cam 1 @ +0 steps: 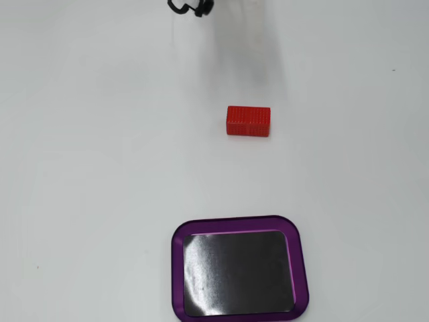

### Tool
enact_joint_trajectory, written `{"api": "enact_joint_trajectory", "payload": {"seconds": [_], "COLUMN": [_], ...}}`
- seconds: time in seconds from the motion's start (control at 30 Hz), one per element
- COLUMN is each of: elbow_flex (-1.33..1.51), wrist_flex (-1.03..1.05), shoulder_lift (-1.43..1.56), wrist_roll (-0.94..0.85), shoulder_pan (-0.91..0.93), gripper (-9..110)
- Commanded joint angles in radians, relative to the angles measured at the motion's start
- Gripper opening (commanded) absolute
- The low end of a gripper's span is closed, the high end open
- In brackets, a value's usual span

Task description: Pick up the cube and place it in the box.

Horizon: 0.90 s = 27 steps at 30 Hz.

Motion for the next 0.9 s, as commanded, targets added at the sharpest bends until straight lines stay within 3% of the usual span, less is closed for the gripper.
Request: {"api": "enact_joint_trajectory", "payload": {"seconds": [0.0,0.2,0.5,0.87], "elbow_flex": [-0.167,-0.308,-0.319,-0.262], "wrist_flex": [0.032,0.014,-0.12,-0.143], "shoulder_lift": [-0.183,-0.405,-0.591,-0.589], "wrist_roll": [-0.008,-0.006,-0.003,-0.009], "shoulder_pan": [-0.018,-0.011,0.107,0.192], "gripper": [17,28,29,28]}}
